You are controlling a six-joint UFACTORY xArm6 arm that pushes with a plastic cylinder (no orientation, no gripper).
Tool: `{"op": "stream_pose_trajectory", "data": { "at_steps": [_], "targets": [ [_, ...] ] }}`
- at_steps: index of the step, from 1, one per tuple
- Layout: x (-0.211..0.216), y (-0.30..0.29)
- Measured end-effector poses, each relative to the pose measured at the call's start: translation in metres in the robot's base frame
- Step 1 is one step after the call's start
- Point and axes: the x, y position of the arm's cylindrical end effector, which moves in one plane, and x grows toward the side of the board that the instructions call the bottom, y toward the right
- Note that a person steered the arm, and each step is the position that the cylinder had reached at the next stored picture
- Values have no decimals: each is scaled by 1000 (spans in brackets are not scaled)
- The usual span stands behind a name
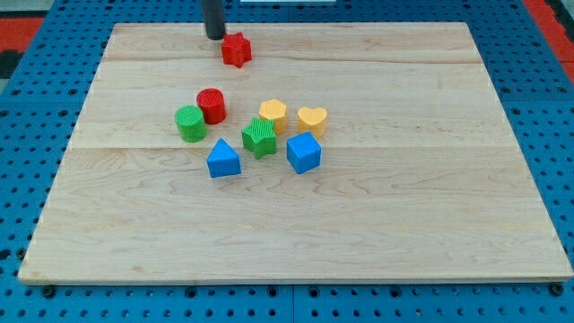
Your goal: Push the red circle into yellow heart and blue cube
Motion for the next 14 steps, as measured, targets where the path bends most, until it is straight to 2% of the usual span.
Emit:
{"op": "stream_pose_trajectory", "data": {
  "at_steps": [3, 4, 5, 7, 9, 11, 14],
  "targets": [
    [98, 59],
    [95, 52],
    [72, 54],
    [113, 32],
    [136, 10],
    [83, 12],
    [121, -45]
  ]
}}
